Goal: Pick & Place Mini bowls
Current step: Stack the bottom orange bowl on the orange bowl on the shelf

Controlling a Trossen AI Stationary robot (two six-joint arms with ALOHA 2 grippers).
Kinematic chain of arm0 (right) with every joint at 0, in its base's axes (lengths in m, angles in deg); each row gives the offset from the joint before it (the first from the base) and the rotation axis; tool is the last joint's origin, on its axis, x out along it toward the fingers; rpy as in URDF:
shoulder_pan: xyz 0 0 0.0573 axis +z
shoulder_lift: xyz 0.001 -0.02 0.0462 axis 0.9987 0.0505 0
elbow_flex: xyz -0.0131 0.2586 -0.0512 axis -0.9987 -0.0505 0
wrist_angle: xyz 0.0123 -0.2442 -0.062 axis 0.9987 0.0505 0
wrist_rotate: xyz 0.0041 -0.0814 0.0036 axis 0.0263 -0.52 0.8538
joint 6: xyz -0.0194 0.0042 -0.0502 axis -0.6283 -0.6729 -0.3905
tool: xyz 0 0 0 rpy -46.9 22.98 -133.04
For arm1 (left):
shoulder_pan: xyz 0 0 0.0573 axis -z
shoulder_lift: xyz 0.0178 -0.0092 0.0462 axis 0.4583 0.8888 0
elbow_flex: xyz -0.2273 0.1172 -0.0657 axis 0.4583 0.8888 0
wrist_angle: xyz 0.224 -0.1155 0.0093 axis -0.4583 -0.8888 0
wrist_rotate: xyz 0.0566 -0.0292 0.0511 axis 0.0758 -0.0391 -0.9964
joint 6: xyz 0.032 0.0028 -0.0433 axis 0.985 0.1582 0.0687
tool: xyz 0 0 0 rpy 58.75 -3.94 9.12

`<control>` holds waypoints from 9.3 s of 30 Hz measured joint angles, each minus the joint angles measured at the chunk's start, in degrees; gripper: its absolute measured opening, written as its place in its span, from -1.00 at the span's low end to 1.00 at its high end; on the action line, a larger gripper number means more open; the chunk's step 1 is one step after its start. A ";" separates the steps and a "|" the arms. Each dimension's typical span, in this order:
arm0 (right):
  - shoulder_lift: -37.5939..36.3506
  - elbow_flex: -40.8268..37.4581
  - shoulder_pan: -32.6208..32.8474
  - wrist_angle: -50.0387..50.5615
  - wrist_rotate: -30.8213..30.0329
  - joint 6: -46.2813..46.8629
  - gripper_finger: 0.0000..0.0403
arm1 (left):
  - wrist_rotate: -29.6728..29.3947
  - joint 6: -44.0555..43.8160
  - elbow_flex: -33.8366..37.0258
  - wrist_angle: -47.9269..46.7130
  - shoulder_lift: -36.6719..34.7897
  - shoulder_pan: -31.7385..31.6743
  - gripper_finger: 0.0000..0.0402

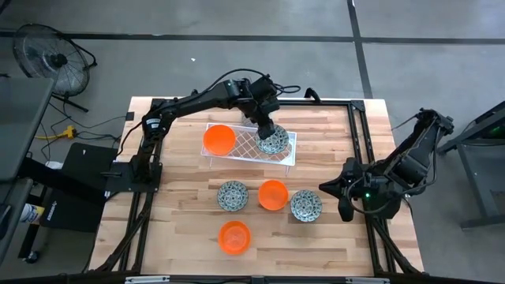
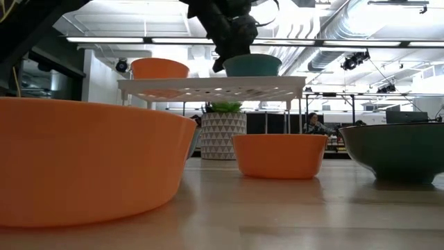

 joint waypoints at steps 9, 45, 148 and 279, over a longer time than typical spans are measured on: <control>0.00 0.00 0.00 -0.04 -0.04 0.00 -0.94 | -1.78 3.53 -0.05 0.47 -3.15 -1.19 -0.12; 0.00 0.00 0.00 0.55 2.08 -0.42 -0.94 | -31.29 -18.80 -0.09 -25.76 -24.69 37.21 -0.12; 0.00 0.00 0.05 2.84 6.00 0.17 -0.94 | -8.93 -55.21 46.64 16.79 -6.64 48.31 -0.56; 0.02 0.00 -11.34 4.68 10.38 1.30 -0.94 | -3.94 2.13 18.25 -30.15 -21.75 -9.98 -1.00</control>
